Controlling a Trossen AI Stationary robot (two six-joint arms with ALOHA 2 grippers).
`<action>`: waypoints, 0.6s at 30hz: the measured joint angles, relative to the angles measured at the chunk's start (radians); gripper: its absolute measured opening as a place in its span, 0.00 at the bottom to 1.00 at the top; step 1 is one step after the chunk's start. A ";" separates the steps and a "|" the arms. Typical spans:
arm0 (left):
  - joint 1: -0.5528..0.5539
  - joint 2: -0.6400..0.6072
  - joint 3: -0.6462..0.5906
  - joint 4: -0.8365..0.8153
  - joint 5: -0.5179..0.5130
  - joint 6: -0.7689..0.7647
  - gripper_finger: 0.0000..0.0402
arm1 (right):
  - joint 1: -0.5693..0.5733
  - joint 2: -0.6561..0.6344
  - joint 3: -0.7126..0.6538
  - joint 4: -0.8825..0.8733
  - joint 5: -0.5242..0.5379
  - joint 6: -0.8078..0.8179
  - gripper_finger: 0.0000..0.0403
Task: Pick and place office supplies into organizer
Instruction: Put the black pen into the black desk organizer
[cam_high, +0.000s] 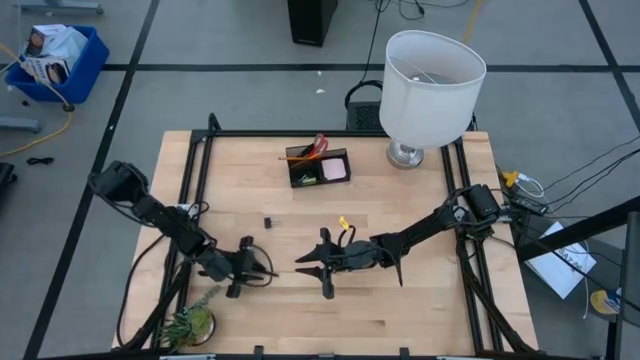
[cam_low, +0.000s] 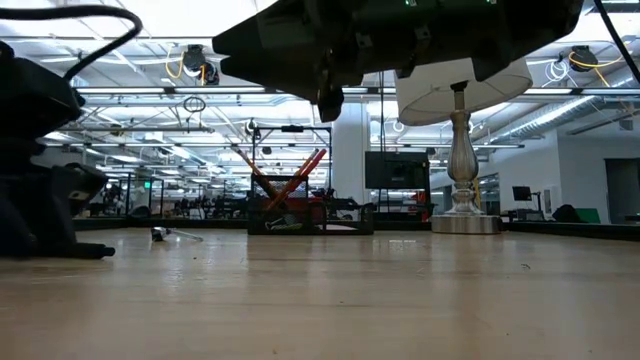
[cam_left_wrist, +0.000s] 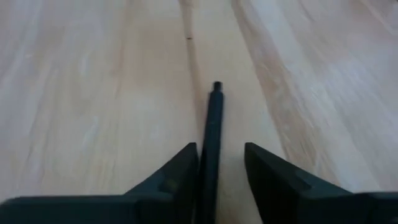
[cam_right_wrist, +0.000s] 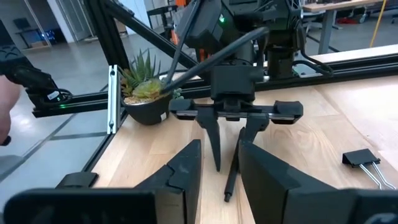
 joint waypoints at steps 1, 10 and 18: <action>0.001 0.000 0.000 -0.001 -0.011 -0.027 0.33 | 0.000 0.000 0.000 0.000 0.000 0.000 0.25; 0.001 0.004 -0.003 0.060 -0.110 -0.041 0.08 | 0.005 0.000 -0.001 -0.001 0.000 0.000 0.25; 0.065 0.006 -0.005 0.113 -0.225 -0.062 0.11 | 0.004 0.000 -0.003 -0.067 0.000 0.000 0.25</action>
